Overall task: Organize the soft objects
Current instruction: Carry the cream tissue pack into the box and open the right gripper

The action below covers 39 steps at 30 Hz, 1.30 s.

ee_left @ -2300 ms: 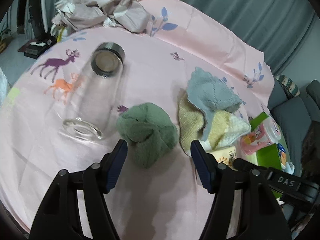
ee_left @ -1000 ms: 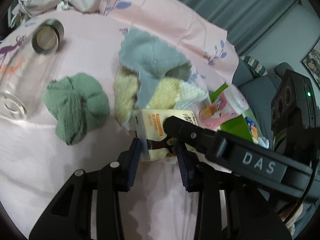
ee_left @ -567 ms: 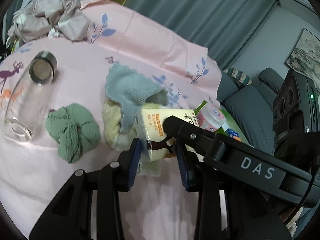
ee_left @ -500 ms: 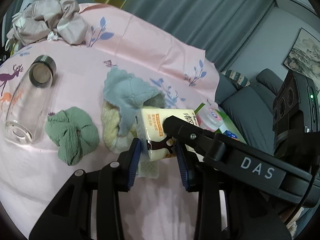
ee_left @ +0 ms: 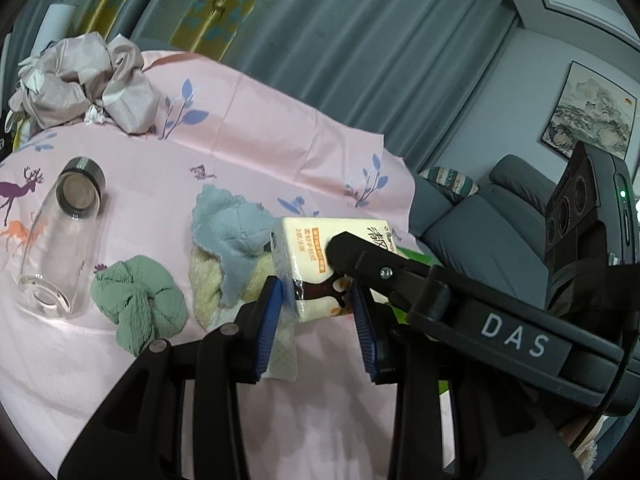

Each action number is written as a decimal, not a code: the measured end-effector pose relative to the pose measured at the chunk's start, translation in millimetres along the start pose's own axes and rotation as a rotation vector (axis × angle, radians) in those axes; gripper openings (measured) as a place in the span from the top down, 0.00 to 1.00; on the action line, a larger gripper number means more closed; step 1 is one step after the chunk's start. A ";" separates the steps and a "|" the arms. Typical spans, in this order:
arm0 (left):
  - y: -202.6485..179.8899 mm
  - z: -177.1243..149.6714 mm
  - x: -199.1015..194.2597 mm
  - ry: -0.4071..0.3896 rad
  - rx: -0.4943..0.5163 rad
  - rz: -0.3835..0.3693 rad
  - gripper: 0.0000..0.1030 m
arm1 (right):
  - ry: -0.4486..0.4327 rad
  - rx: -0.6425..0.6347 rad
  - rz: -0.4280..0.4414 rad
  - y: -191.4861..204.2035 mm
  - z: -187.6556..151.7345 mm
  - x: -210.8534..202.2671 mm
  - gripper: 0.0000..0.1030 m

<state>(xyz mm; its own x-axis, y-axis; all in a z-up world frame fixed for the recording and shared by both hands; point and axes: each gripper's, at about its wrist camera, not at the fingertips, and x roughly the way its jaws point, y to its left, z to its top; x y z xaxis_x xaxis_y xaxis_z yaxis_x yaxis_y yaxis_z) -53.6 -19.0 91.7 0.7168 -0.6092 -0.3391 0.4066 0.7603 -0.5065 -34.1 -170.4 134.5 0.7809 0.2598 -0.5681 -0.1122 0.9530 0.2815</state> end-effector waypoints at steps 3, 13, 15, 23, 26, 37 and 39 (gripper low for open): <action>-2.8 1.0 -2.6 -0.003 0.008 -0.007 0.68 | -0.015 -0.013 -0.009 2.9 0.9 -5.3 0.48; -41.2 13.9 -5.1 -0.050 0.100 -0.038 0.68 | -0.091 -0.050 -0.006 -6.3 13.3 -36.3 0.48; -52.4 17.0 -1.5 -0.053 0.124 -0.051 0.68 | -0.117 -0.040 -0.010 -15.4 18.4 -46.6 0.48; -109.3 25.1 31.2 -0.019 0.228 -0.129 0.67 | -0.201 0.078 -0.047 -68.8 29.6 -80.7 0.48; -126.8 25.3 46.3 0.005 0.257 -0.152 0.67 | -0.228 0.135 -0.068 -91.1 29.7 -93.3 0.48; -176.8 10.9 106.0 0.173 0.320 -0.180 0.67 | -0.233 0.347 -0.100 -173.6 19.3 -103.7 0.48; -182.6 8.3 115.4 0.200 0.328 -0.179 0.67 | -0.224 0.380 -0.105 -186.5 16.1 -103.4 0.48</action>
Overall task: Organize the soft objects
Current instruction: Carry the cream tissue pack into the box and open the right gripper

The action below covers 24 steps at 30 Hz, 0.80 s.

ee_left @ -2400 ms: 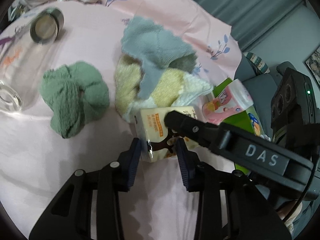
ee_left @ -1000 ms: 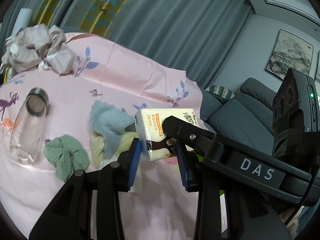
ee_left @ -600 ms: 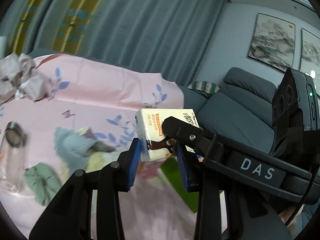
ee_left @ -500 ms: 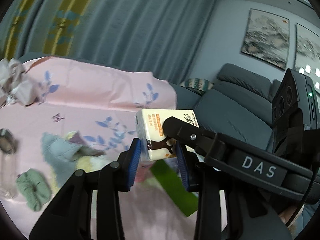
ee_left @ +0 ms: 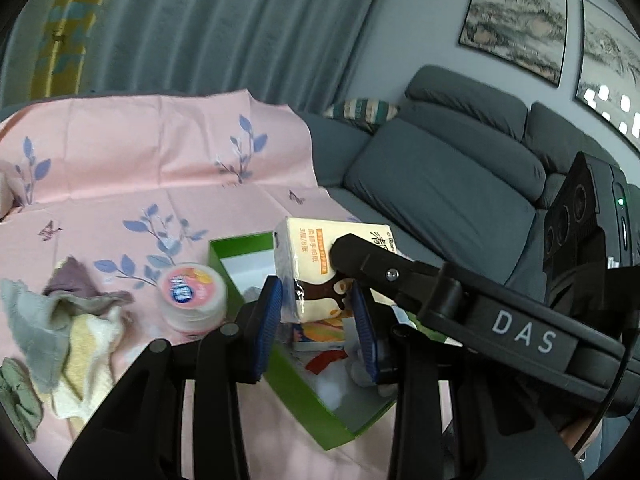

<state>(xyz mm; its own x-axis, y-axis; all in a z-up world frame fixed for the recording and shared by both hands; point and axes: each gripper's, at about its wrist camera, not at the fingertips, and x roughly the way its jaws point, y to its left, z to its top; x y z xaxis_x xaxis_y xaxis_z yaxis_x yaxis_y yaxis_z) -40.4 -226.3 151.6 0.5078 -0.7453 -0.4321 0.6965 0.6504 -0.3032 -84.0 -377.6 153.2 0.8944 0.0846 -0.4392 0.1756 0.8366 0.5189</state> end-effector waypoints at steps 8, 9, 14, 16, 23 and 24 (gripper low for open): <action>-15.0 11.6 41.7 0.071 0.023 0.007 0.68 | 0.019 0.098 -0.030 -39.1 14.9 11.8 0.48; -16.2 15.0 46.6 0.078 0.027 0.011 0.68 | 0.020 0.098 -0.040 -41.4 19.2 15.5 0.48; -22.9 25.7 76.6 0.111 0.070 0.027 0.69 | -0.011 0.167 -0.024 -66.0 31.3 27.4 0.48; -22.5 25.7 92.5 0.142 0.075 0.027 0.69 | -0.012 0.206 -0.038 -78.8 31.1 33.7 0.48; -19.7 20.2 127.2 0.204 0.066 0.024 0.70 | 0.003 0.313 -0.072 -110.5 29.8 52.5 0.48; -19.0 19.4 130.5 0.211 0.062 0.024 0.70 | 0.008 0.321 -0.088 -113.7 29.1 53.8 0.48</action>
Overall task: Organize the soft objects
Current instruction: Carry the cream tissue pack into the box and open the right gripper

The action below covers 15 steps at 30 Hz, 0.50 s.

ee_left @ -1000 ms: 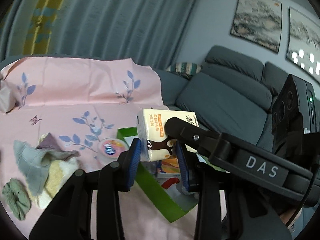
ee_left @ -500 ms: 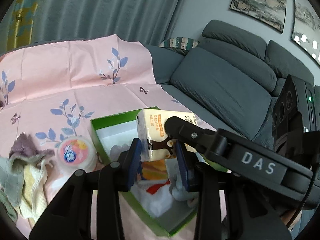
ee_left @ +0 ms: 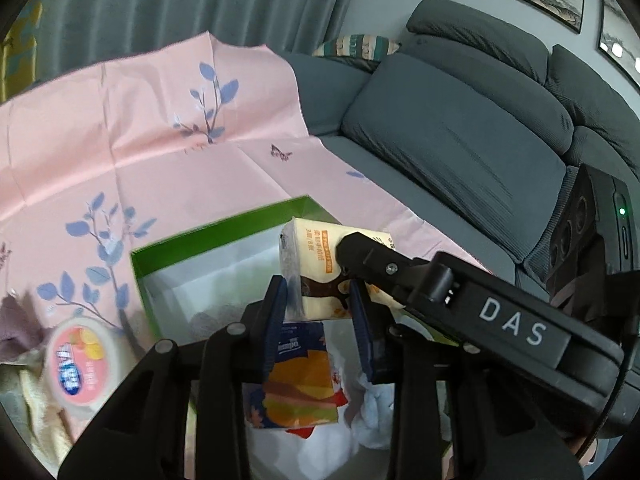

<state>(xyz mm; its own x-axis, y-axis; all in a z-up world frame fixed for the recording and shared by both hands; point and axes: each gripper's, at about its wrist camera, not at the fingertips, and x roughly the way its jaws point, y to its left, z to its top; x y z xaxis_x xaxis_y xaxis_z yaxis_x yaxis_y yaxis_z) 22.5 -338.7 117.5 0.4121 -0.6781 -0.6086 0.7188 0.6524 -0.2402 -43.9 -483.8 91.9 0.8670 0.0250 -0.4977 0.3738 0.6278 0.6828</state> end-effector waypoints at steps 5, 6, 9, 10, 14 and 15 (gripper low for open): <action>-2.7 -2.8 10.3 0.018 0.011 0.055 0.81 | 0.042 0.025 -0.057 -8.6 -1.1 9.3 0.49; -3.7 -3.0 11.6 0.020 0.017 0.057 0.80 | 0.046 0.025 -0.070 -9.7 -1.6 10.5 0.49; -6.2 -4.7 12.4 0.013 0.036 0.085 0.80 | 0.053 0.041 -0.090 -14.6 -2.1 12.4 0.49; -5.1 -5.3 13.5 0.017 0.032 0.085 0.80 | 0.058 0.046 -0.088 -16.4 -2.4 13.1 0.49; -2.5 -6.9 11.6 0.022 0.017 0.085 0.80 | 0.058 0.030 -0.104 -14.3 -4.5 10.8 0.49; -2.5 -7.7 8.4 0.016 0.019 0.091 0.80 | 0.055 0.019 -0.110 -11.7 -4.7 10.6 0.49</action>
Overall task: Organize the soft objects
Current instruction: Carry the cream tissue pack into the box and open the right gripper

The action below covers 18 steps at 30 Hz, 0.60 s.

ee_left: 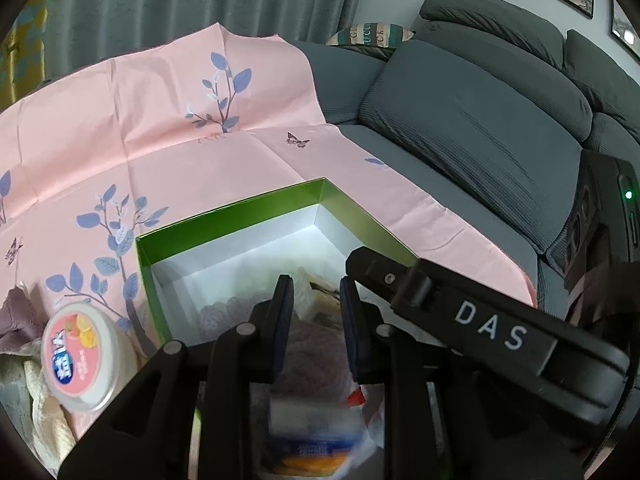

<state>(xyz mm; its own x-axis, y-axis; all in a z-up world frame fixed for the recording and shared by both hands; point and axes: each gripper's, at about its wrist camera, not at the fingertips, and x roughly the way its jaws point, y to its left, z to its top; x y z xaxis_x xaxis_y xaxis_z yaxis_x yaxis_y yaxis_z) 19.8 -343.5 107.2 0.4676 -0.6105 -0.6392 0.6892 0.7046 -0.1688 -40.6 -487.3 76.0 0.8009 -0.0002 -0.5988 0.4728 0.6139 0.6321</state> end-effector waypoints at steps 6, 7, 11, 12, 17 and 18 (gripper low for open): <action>2.2 -4.2 -23.3 -0.030 -0.003 0.002 0.76 | -0.027 -0.046 -0.010 10.9 -4.7 -9.8 0.49; 3.1 -4.5 -28.6 -0.035 -0.001 0.004 0.74 | -0.031 -0.050 -0.007 12.2 -5.2 -11.1 0.49; 9.9 -7.1 -53.4 -0.074 -0.018 0.004 0.61 | -0.043 -0.067 -0.016 17.7 -8.7 -17.5 0.49; 12.9 -8.9 -60.8 -0.090 -0.026 0.003 0.57 | -0.045 -0.068 -0.017 19.1 -9.8 -19.4 0.49; 33.8 -24.7 -101.2 -0.165 -0.100 -0.027 0.34 | -0.048 -0.108 -0.045 32.2 -18.3 -24.3 0.41; 38.6 -28.3 -110.0 -0.173 -0.117 -0.031 0.33 | -0.052 -0.126 -0.055 35.8 -21.0 -25.1 0.39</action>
<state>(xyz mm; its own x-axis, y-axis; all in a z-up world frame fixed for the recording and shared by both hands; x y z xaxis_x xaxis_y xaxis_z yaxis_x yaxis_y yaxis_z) -20.7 -238.9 149.7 0.5424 -0.6782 -0.4958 0.6405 0.7158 -0.2784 -51.5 -448.7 103.4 0.7944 -0.0751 -0.6027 0.4693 0.7058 0.5306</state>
